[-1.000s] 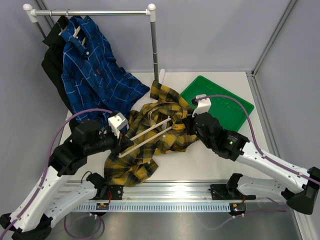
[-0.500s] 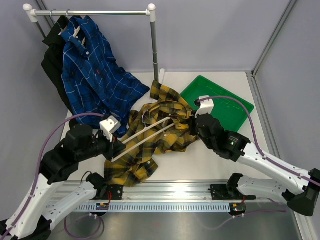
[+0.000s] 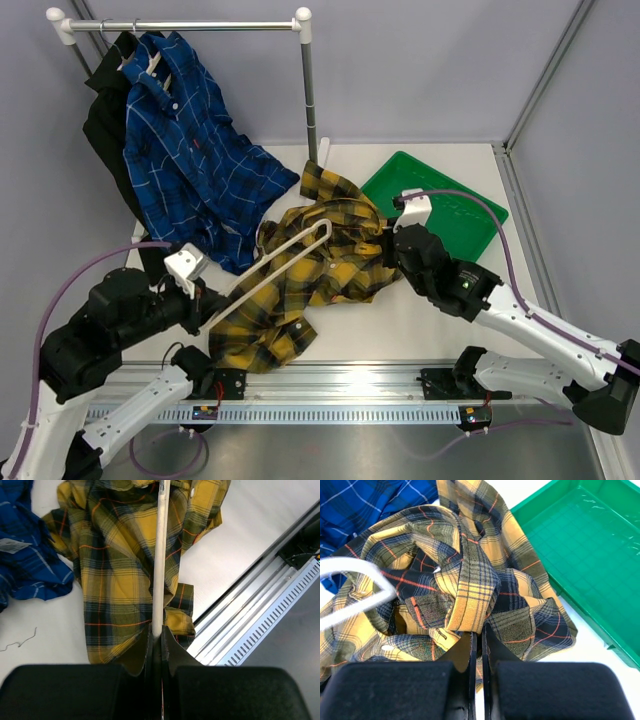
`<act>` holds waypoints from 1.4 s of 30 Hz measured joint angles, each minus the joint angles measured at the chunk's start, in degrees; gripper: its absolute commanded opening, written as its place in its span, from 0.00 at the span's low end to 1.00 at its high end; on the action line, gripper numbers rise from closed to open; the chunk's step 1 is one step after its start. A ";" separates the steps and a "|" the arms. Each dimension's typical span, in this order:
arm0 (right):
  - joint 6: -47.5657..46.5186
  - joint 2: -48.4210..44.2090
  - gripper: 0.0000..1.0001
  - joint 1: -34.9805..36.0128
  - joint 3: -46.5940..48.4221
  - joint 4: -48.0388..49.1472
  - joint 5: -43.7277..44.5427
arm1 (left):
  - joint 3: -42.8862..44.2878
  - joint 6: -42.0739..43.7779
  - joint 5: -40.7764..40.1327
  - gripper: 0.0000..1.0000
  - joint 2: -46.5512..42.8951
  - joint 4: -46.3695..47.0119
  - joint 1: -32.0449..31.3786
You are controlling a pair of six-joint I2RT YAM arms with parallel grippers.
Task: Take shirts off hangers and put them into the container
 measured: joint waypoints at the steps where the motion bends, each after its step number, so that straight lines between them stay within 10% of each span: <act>1: -0.09 0.00 0.00 -0.26 0.00 -0.02 0.02 | 0.74 0.00 -0.57 0.00 -0.13 -0.50 0.00; 24: -3.65 17.09 0.04 5.86 0.26 6.36 -20.31 | 9.46 -4.92 -32.41 0.00 17.90 13.25 0.15; 42: -2.14 22.60 0.86 10.16 1.44 6.73 -28.96 | 28.44 -0.50 -26.10 0.00 40.26 29.00 15.12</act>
